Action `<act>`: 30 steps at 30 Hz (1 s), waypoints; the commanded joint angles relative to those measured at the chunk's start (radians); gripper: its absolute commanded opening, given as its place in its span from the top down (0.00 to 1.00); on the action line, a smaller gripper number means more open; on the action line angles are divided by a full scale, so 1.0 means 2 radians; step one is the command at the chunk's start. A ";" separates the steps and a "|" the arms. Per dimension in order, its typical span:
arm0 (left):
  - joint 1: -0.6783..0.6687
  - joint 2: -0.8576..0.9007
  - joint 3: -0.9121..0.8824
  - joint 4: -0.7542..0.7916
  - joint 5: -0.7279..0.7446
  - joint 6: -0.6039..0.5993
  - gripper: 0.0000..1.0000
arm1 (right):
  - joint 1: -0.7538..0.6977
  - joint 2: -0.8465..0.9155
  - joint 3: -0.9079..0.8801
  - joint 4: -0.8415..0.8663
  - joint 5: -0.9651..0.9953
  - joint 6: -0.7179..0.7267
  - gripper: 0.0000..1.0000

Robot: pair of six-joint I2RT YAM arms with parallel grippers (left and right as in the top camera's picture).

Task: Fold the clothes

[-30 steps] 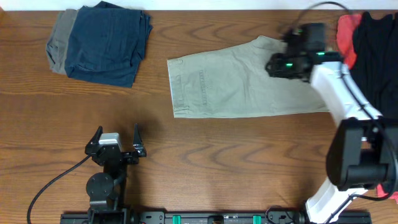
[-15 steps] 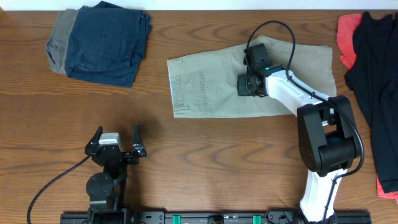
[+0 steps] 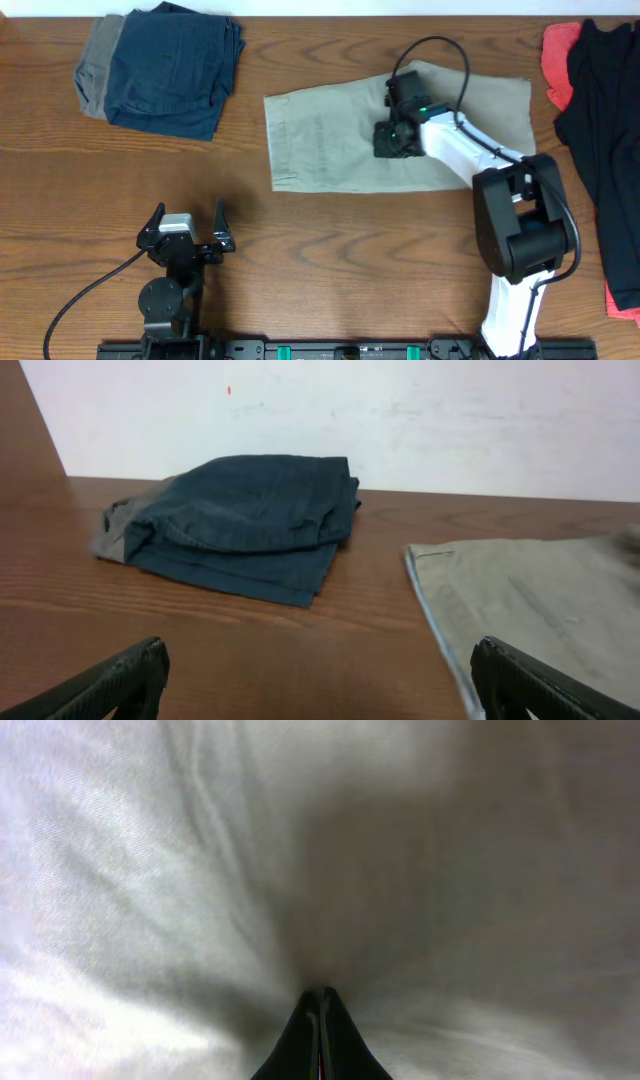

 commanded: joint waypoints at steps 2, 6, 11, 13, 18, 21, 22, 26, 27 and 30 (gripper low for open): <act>-0.002 -0.003 -0.009 -0.018 -0.006 0.003 0.02 | 0.059 0.033 -0.018 -0.030 -0.056 0.027 0.99; -0.002 -0.003 -0.009 -0.018 -0.006 0.003 0.02 | 0.094 0.033 -0.018 -0.051 -0.056 0.059 0.99; -0.002 -0.003 -0.009 -0.018 -0.006 0.003 0.02 | 0.114 0.032 -0.018 -0.090 -0.058 0.090 0.99; -0.002 -0.003 -0.009 -0.018 -0.006 0.003 0.02 | 0.119 0.031 -0.018 -0.108 -0.059 0.089 0.99; -0.002 -0.003 -0.009 -0.018 -0.006 0.003 0.02 | 0.133 0.028 -0.018 -0.133 -0.097 0.043 0.99; -0.002 -0.003 -0.009 -0.018 -0.006 0.003 0.02 | 0.141 0.021 -0.018 -0.145 -0.099 0.023 0.99; -0.002 -0.003 -0.009 -0.018 -0.006 0.003 0.02 | 0.143 0.017 -0.018 -0.148 -0.100 0.018 0.99; -0.002 -0.003 -0.009 -0.018 -0.006 0.003 0.02 | 0.148 -0.007 -0.018 -0.156 -0.103 0.015 0.99; -0.002 -0.003 -0.009 -0.018 -0.006 0.003 0.02 | 0.149 -0.014 -0.018 -0.155 -0.103 0.015 0.99; -0.002 -0.003 -0.009 -0.018 -0.006 0.003 0.02 | 0.150 -0.043 -0.018 -0.141 -0.101 0.016 0.98</act>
